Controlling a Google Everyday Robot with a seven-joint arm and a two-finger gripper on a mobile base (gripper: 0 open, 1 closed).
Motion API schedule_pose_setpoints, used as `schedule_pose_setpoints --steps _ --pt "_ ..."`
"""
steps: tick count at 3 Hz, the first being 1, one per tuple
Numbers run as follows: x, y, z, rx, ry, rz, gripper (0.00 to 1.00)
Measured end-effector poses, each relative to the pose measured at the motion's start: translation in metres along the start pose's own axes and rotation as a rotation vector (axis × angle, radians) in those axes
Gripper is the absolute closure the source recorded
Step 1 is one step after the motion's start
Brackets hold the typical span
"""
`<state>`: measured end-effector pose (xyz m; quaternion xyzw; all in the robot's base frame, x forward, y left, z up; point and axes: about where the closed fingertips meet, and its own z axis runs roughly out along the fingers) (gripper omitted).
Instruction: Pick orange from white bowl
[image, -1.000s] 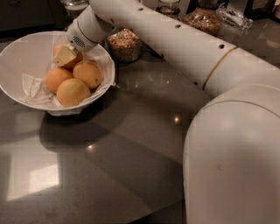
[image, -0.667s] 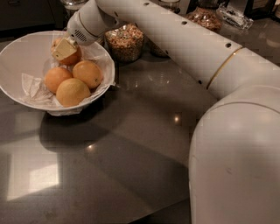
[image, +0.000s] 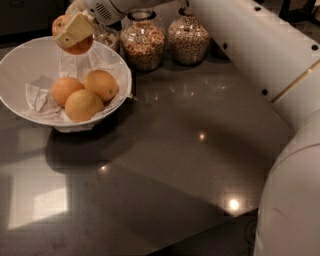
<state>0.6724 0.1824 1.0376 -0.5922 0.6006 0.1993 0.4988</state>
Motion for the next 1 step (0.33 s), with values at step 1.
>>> schedule_pose_setpoints --steps 1 --pt "0.0000 0.0000 0.0001 0.000 0.000 0.000 1.00"
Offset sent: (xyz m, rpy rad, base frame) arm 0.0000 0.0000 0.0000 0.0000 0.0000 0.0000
